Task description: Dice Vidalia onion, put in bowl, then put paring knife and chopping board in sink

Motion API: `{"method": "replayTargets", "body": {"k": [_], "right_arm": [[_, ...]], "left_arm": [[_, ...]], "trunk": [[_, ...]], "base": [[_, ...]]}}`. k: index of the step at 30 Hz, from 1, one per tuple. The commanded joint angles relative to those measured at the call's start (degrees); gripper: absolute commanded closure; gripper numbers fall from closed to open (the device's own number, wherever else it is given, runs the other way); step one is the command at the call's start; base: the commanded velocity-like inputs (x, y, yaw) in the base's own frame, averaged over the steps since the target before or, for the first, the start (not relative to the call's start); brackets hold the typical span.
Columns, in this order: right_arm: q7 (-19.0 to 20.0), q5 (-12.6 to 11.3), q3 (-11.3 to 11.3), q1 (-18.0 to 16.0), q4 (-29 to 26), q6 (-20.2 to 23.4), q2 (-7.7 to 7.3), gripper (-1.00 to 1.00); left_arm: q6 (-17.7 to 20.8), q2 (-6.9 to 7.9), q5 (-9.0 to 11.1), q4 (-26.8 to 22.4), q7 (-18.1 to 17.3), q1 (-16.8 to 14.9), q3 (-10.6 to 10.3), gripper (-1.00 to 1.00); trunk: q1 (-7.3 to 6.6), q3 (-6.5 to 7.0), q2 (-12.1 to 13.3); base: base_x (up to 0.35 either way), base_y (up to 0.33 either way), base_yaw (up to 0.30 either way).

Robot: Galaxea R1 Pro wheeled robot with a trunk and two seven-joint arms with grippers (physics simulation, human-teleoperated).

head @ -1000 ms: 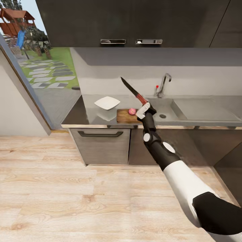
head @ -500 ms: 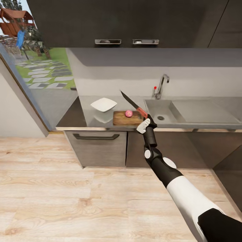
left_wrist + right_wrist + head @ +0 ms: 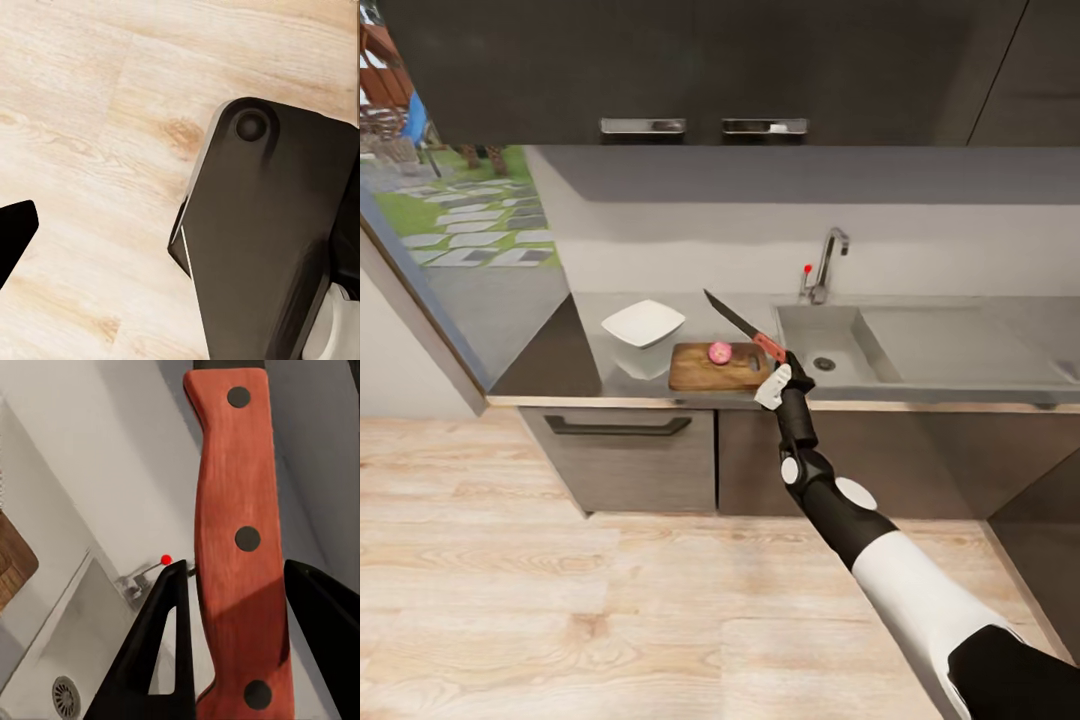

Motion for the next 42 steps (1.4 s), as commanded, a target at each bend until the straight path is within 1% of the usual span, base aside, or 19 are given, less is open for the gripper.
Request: {"method": "replayTargets", "body": {"k": [1,3,4,5,7,8,10,11,14,17,24,35,42], "right_arm": [[-0.29,0.48,0.51,-0.06,0.06,0.72,0.05,1.0],[-0.24,0.48,2.46,-0.06,0.07,2.16,0.22,1.0],[-0.16,0.48,3.08,-0.06,0.07,2.58,0.27,1.0],[0.18,0.48,4.37,-0.06,0.06,3.54,0.35,1.0],[1.72,0.49,6.67,-0.06,-0.11,5.61,0.5,1.0],[2.25,0.51,7.12,-0.06,-0.14,6.13,0.53,1.0],[4.77,0.56,8.24,-0.06,-0.46,7.88,0.63,1.0],[5.46,0.58,8.41,-0.06,-0.51,8.2,0.66,1.0],[9.24,0.7,8.92,-0.06,-0.69,9.23,0.79,1.0],[10.86,0.73,9.09,-0.06,-0.74,10.0,0.89,1.0],[11.65,0.74,9.23,-0.06,-0.79,11.13,0.93,1.0],[11.73,0.54,9.1,-0.06,-2.52,11.24,0.89,1.0],[11.75,0.18,9.08,-0.06,-2.64,11.31,0.84,1.0]], "left_arm": [[-0.09,0.04,0.14,-0.14,0.59,0.04,-0.49,-1.0],[-0.09,0.04,0.14,-0.14,0.58,0.04,-0.49,-1.0],[-0.09,0.04,0.14,-0.14,0.58,0.04,-0.49,-1.0],[-0.09,0.04,0.14,-0.14,0.59,0.04,-0.49,-1.0],[-0.09,0.04,0.14,-0.14,0.59,0.04,-0.49,-1.0],[-0.09,0.04,0.14,-0.14,0.59,0.04,-0.49,-1.0],[-0.09,0.04,0.14,-0.14,0.59,0.04,-0.49,-1.0],[-0.09,0.04,0.14,-0.14,0.59,0.04,-0.49,-1.0],[-0.09,0.04,0.14,-0.14,0.59,0.04,-0.49,-1.0],[-0.09,0.04,0.14,-0.14,0.59,0.04,-0.49,-1.0],[-0.09,0.04,0.14,-0.14,0.59,0.04,-0.49,-1.0],[-0.09,0.04,0.14,-0.14,0.59,0.04,-0.49,-1.0],[-0.09,0.04,0.14,-0.14,0.59,0.04,-0.49,-1.0]], "trunk": [[0.05,-0.09,-0.1],[0.05,-0.09,-0.1],[0.05,-0.09,-0.1],[0.05,-0.09,-0.1],[0.05,-0.09,-0.1],[0.05,-0.09,-0.1],[0.05,-0.09,-0.1],[0.05,-0.09,-0.1],[0.05,-0.09,-0.1],[0.05,-0.09,-0.1],[0.05,-0.09,-0.1],[0.05,-0.09,-0.1],[0.05,-0.09,-0.1]], "base": [[0.105,-0.115,0.0],[0.055,-0.06,0.0],[0.034,-0.038,0.0],[0.022,-0.024,0.0],[0.012,-0.013,0.0],[0.007,-0.008,0.0],[0.004,-0.004,0.0],[0.002,-0.003,0.0],[0.001,-0.001,0.0],[0.0,0.0,0.0],[0.024,0.0,0.0],[0.274,0.0,0.0],[0.062,0.0,0.0]]}}
